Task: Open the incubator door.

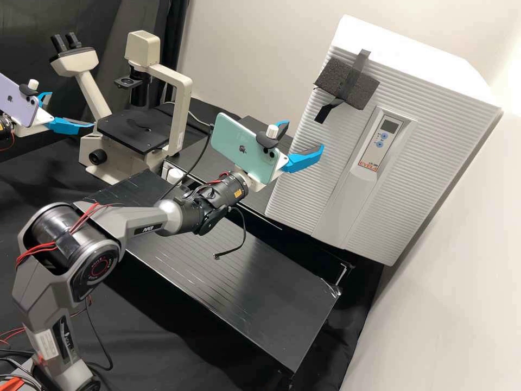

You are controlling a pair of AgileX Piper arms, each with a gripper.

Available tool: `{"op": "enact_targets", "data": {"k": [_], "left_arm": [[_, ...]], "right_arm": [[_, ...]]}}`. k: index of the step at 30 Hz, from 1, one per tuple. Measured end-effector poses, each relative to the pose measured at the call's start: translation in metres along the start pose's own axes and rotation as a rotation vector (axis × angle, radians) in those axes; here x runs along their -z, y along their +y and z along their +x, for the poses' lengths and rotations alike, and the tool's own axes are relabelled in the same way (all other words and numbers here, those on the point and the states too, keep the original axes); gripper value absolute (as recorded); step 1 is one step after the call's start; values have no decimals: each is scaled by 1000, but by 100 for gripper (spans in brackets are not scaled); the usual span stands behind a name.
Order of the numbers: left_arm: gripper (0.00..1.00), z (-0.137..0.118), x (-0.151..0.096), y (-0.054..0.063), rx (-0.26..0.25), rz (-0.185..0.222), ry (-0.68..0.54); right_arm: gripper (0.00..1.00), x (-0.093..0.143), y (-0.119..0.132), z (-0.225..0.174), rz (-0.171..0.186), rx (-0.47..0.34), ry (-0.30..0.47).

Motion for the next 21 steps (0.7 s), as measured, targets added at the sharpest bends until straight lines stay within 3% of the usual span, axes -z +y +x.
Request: {"op": "enact_targets", "data": {"k": [6,15,21], "left_arm": [[100,0,0,0,0,0,0],[100,0,0,0,0,0,0],[100,0,0,0,0,0,0]], "right_arm": [[0,-1,-1,0,-5,-10,-17],[0,-2,-9,2,-48,-2,-33],[0,-2,-9,2,-47,-7,-34]]}}
